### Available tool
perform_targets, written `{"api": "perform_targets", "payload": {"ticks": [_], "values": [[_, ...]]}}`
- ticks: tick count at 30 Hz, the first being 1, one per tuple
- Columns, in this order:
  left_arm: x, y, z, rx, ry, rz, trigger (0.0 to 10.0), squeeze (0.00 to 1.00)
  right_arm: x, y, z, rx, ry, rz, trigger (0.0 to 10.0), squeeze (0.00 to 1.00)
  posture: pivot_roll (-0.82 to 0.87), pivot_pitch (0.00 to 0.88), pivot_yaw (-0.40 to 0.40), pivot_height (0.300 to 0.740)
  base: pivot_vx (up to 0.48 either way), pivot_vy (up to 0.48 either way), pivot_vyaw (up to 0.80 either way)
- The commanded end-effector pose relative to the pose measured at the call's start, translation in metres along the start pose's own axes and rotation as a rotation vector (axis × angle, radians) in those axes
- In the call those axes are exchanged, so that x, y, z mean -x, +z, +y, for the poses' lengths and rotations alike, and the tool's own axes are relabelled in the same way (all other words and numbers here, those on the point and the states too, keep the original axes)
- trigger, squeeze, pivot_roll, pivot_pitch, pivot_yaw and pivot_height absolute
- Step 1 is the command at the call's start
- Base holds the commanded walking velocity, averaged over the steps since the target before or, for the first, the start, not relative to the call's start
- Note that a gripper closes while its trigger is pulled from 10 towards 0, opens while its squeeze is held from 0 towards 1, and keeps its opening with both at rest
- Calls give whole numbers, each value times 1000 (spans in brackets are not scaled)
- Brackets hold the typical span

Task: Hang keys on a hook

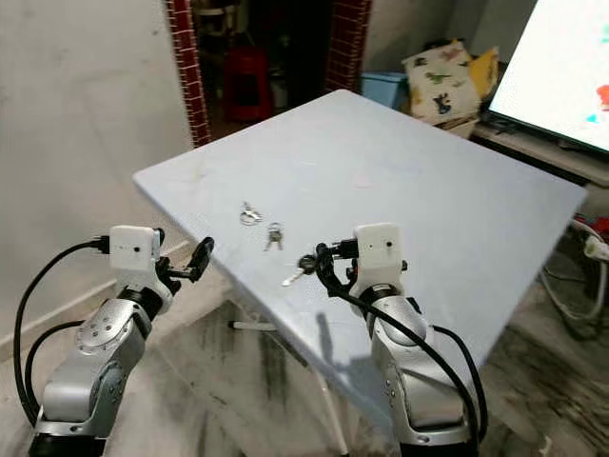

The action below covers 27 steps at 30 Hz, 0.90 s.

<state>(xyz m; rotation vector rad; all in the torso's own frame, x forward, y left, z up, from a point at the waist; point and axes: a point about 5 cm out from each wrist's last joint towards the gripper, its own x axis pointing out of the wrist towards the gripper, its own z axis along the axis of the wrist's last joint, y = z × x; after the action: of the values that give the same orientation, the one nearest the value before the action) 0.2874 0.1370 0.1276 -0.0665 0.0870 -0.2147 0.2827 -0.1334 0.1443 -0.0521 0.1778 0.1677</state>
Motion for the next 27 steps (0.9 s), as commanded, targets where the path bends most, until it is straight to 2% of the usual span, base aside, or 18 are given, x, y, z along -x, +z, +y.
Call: {"api": "perform_targets", "payload": {"ticks": [1, 9, 14, 20, 25, 26, 27], "values": [[1, 2, 7, -21, 19, 2, 10000, 0, -2, 4, 4, -3, 10, -19, 10000, 0, -75, 0, -12, 740, 0, -334, 0], [2, 1, 8, -20, 26, 4, 10000, 0, -3, 4, 5, 3, 14, -18, 10000, 0, -73, 0, -14, 740, 0, -306, 0], [2, 0, 10, 12, 40, 2, 10000, 0, -3, 4, 6, -1, 16, -18, 10000, 0, -73, 0, -14, 740, 0, 0, 0], [1, -1, 12, 4, 45, 12, 10000, 0, -2, 3, 7, -35, 25, -13, 10000, 0, -73, 0, -13, 740, 0, 0, 0], [-2, -2, 20, 5, 57, 24, 10000, 0, -3, 5, 9, -45, 25, -12, 10000, 0, -66, 0, -17, 740, 0, 0, 0], [-3, 0, 21, 3, 57, 21, 10000, 0, -4, 10, 12, -41, 41, -30, 9412, 0, -62, 0, -20, 740, 0, 0, 0], [-3, 0, 21, 3, 57, 21, 10000, 0, -4, 10, 12, -41, 41, -30, 9412, 0, -62, 0, -20, 740, 0, 0, 0]]}}
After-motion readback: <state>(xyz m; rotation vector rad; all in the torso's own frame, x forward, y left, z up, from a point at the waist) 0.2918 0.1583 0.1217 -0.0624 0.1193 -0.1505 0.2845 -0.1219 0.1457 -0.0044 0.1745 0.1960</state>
